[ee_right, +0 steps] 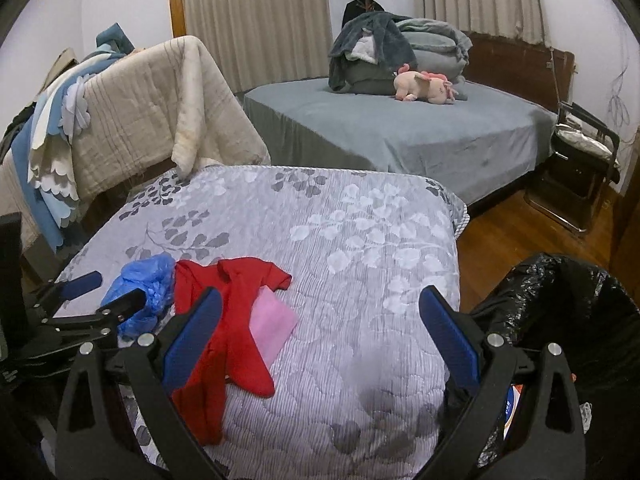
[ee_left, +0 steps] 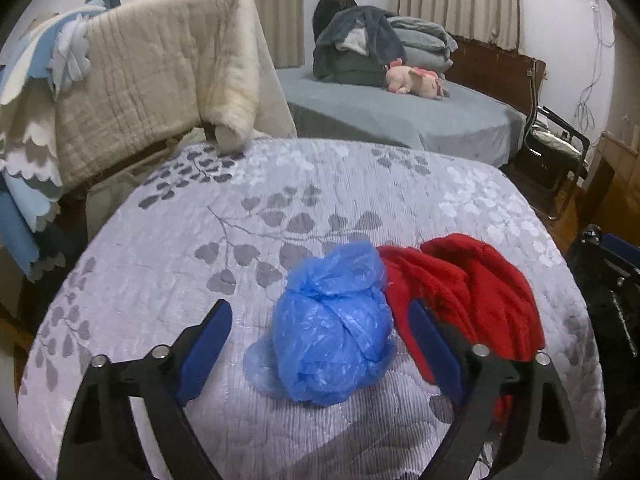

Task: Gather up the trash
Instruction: 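Move both tools back to the bed and grasp the blue plastic bag with the left tool, then grasp the red cloth with the right tool while the left tool holds the blue bag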

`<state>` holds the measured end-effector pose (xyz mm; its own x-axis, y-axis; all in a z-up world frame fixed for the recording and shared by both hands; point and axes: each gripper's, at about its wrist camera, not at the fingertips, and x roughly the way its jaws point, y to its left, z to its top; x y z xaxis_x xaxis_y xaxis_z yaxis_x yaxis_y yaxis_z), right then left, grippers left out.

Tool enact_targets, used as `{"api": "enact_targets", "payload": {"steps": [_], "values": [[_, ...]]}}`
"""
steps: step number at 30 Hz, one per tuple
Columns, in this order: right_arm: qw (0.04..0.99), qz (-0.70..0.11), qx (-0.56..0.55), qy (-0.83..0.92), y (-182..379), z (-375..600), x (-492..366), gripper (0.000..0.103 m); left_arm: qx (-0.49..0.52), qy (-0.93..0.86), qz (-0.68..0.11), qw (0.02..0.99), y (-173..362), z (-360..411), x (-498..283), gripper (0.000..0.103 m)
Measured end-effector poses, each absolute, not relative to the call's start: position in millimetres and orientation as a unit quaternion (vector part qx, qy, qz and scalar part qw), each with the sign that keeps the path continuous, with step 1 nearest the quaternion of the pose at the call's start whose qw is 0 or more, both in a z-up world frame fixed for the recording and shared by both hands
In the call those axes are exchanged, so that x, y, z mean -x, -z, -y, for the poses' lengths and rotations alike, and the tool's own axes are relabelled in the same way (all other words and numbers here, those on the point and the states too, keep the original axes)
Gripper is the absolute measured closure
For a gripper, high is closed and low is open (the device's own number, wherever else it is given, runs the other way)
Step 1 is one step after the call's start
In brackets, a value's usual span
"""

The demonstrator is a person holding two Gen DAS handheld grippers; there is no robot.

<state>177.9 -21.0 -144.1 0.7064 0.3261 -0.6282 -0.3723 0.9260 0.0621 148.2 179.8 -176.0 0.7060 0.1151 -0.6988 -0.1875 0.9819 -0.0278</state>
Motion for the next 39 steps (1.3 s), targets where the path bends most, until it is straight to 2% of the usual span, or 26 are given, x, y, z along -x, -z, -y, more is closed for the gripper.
{"api": "enact_targets", "payload": {"steps": [2,5,7,20,22,24,28,31,34,36,37,39], "values": [[0.923,-0.334,0.037,-0.189,144,21,-179,0.007,0.056,-0.074,-0.383,0.919,181,-181,-152,0.025],[0.922,-0.334,0.037,-0.191,144,20,-179,0.007,0.074,-0.055,-0.402,0.911,188,-182,-157,0.047],[0.922,-0.332,0.039,-0.194,144,19,-178,0.007,0.075,-0.052,-0.399,0.912,187,-181,-155,0.052],[0.911,-0.337,0.046,-0.231,148,-12,-164,0.008,0.074,-0.096,-0.360,0.925,156,-199,-119,0.055],[0.909,-0.339,0.049,-0.238,150,-19,-161,0.010,0.075,-0.099,-0.359,0.925,156,-200,-115,0.055],[0.905,-0.343,0.055,-0.244,154,-27,-160,0.019,0.073,-0.101,-0.358,0.925,156,-201,-112,0.055],[0.902,-0.351,0.057,-0.245,160,-36,-162,0.021,0.074,-0.102,-0.357,0.926,156,-202,-109,0.055],[0.898,-0.360,0.063,-0.246,166,-41,-165,0.029,0.077,-0.103,-0.356,0.926,155,-205,-106,0.055],[0.891,-0.375,0.071,-0.247,174,-45,-169,0.043,0.078,-0.102,-0.355,0.926,155,-206,-105,0.055],[0.884,-0.387,0.073,-0.250,178,-45,-171,0.059,0.078,-0.102,-0.355,0.926,154,-206,-105,0.055],[0.882,-0.391,0.074,-0.253,179,-45,-171,0.063,0.078,-0.102,-0.355,0.926,154,-206,-105,0.055],[0.877,-0.397,0.073,-0.260,181,-45,-171,0.082,0.077,-0.101,-0.355,0.926,154,-207,-105,0.055]]}}
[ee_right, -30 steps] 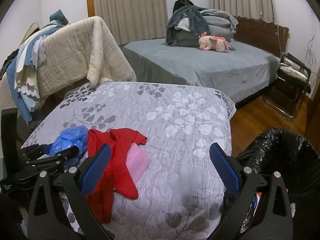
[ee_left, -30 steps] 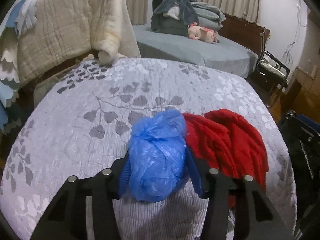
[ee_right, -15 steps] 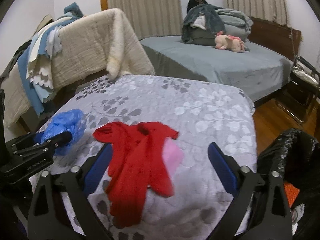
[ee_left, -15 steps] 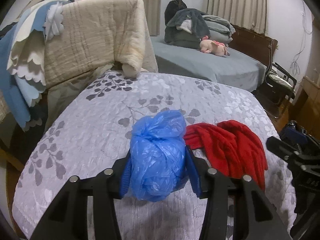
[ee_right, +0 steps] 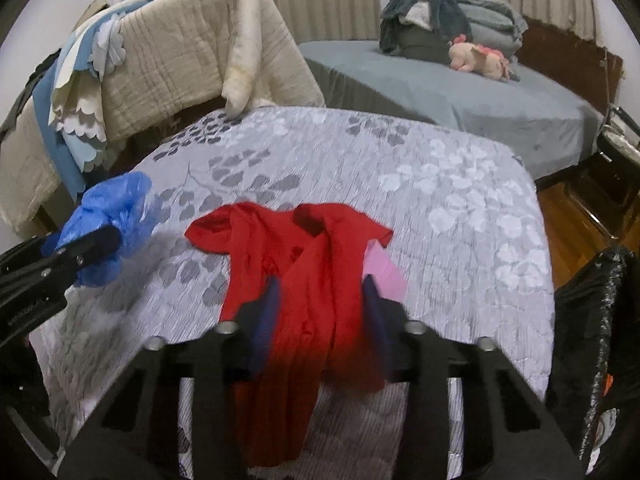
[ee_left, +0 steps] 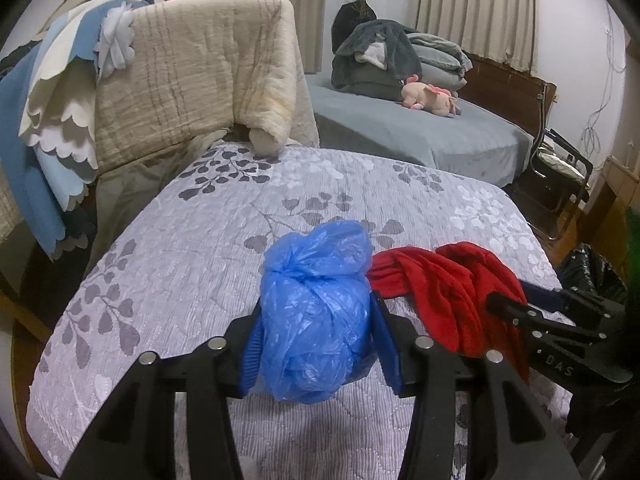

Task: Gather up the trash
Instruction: 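Grasp the red cloth with the right tool while the left tool holds the blue bag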

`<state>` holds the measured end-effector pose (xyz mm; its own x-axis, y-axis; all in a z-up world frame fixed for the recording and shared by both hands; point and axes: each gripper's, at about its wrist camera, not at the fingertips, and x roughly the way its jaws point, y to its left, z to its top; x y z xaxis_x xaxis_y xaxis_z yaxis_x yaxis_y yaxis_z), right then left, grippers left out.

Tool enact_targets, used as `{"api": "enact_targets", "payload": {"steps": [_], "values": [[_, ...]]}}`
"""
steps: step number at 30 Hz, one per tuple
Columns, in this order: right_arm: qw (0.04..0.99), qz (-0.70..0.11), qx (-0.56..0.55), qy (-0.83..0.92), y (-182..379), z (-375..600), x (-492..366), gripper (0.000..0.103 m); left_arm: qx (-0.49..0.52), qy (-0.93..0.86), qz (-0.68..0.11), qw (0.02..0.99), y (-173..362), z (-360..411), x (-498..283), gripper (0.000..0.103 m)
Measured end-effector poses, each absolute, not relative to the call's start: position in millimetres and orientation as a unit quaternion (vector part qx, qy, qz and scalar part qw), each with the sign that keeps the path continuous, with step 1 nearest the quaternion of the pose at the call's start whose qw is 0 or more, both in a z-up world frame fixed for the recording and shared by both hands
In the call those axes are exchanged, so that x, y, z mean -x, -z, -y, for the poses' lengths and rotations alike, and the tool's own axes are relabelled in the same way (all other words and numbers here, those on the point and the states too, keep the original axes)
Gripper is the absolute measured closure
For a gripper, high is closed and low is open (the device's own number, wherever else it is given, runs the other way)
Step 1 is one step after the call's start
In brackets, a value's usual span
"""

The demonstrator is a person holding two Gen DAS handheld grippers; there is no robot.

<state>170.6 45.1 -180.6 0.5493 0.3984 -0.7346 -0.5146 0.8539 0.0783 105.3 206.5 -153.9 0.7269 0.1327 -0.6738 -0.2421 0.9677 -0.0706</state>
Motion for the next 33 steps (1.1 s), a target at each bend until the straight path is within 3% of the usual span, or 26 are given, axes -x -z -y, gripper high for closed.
{"api": "enact_targets", "payload": {"steps": [4,33], "values": [[0.876,-0.395,0.072,-0.268,176,-45,-168,0.092,0.075,-0.100,-0.354,0.927,151,-204,-106,0.055],[0.906,-0.320,0.012,-0.278,81,13,-143,0.093,0.060,-0.069,-0.322,0.942,99,-158,-101,0.055]]}}
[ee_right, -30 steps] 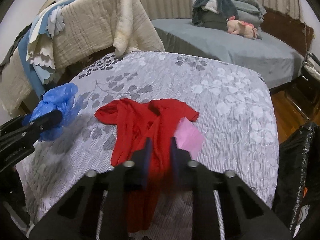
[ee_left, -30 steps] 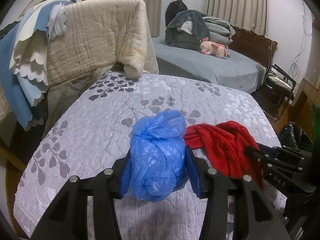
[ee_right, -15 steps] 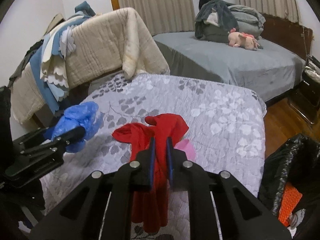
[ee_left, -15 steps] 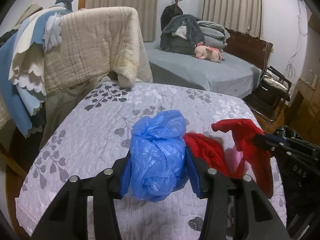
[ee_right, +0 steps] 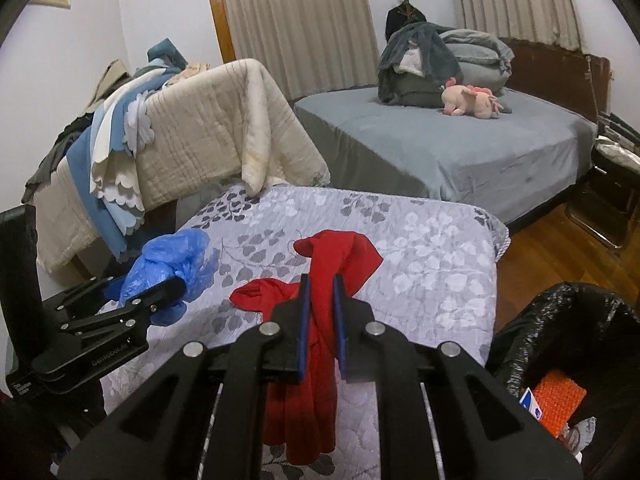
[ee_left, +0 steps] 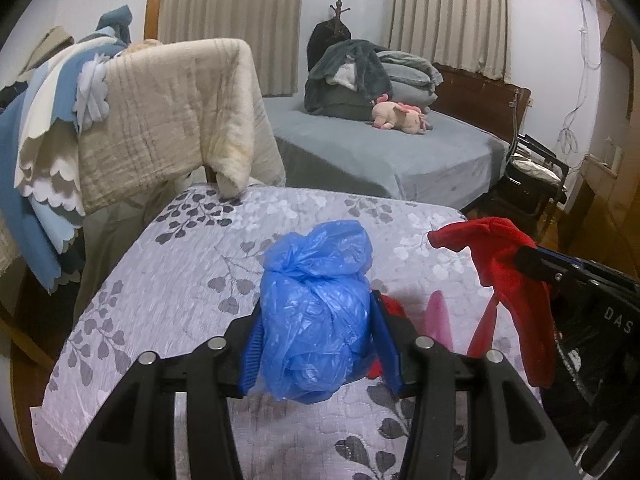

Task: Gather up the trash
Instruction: 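Grasp the red cloth with the right tool while the left tool holds the blue bag, then carry the blue bag and red cloth over the black bin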

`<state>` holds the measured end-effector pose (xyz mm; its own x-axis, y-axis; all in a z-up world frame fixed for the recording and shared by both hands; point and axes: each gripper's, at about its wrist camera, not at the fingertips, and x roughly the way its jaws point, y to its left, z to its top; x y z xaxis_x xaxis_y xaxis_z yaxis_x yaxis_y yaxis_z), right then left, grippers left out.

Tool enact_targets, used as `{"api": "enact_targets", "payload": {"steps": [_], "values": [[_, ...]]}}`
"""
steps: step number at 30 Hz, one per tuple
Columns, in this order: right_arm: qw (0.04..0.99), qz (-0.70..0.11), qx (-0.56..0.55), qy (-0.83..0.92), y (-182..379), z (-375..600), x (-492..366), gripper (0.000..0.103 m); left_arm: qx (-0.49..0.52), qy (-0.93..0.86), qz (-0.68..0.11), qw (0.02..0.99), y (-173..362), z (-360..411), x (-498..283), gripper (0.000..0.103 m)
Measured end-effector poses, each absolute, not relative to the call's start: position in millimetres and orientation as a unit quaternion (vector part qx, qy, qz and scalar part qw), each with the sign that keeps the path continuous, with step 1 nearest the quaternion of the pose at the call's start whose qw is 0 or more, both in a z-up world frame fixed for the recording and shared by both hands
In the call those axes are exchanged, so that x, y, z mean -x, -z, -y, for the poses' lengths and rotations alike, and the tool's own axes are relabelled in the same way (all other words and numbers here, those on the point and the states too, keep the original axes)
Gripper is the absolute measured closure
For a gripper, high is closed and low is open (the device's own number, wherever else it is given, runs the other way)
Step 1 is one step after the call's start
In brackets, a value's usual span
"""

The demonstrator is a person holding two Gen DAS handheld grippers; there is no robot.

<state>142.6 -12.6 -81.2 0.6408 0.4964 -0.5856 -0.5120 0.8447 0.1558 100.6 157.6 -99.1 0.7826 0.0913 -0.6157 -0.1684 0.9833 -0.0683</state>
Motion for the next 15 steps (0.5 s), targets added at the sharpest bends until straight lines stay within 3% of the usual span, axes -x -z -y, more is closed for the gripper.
{"api": "enact_targets", "payload": {"steps": [15], "values": [[0.917,-0.303,-0.003,-0.258,64,48,-128,0.093,0.050,-0.048,-0.310,0.948,82,-130,-93,0.055]]}}
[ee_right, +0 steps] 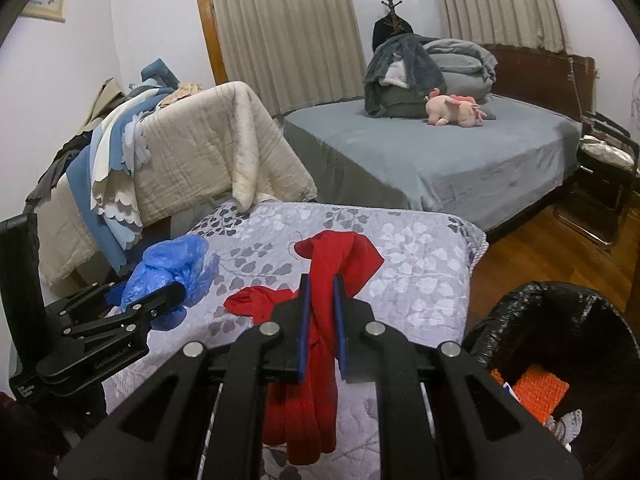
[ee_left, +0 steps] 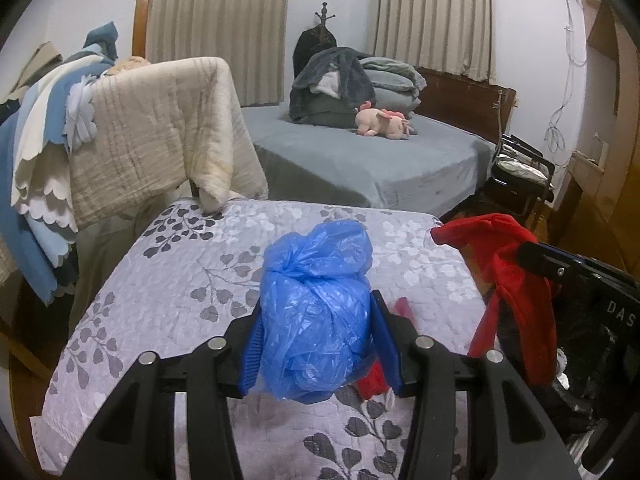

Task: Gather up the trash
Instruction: 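Carry the blue bag and red cloth over the black bin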

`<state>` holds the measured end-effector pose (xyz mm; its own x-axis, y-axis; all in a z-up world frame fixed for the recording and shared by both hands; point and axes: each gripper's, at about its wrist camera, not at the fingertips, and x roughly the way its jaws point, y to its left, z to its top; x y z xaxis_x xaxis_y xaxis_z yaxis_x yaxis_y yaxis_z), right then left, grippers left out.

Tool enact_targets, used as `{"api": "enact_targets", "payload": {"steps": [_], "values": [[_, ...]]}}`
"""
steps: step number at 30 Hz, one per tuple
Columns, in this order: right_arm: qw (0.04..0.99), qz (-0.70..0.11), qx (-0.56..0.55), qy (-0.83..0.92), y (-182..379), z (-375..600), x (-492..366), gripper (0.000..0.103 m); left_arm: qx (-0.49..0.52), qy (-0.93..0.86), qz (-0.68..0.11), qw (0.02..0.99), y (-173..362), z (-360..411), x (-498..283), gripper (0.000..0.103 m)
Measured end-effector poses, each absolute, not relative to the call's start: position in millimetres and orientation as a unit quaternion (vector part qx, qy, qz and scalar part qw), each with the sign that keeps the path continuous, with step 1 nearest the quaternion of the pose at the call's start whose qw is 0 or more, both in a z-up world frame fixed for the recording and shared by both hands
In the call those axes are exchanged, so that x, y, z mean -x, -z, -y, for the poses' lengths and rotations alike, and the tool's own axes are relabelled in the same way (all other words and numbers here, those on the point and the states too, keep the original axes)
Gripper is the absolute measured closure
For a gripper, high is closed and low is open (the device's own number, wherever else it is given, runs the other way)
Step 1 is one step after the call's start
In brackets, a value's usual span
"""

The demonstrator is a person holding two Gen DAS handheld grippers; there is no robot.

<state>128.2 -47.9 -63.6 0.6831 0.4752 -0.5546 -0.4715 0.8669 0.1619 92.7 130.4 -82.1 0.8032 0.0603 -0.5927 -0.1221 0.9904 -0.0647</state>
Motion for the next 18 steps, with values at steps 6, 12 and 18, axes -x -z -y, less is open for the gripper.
{"api": "enact_targets", "payload": {"steps": [6,12,18], "values": [[0.924,-0.296,-0.009,-0.241,56,70,-122,0.093,0.044,-0.033,-0.303,0.951,75,-112,-91,0.055],[0.931,-0.287,-0.012,-0.226,49,89,-116,0.093,0.039,-0.013,-0.298,0.954,68,-91,-92,0.055],[0.937,-0.281,-0.017,-0.207,45,116,-109,0.093,0.036,0.005,-0.292,0.956,63,-68,-95,0.055]]}}
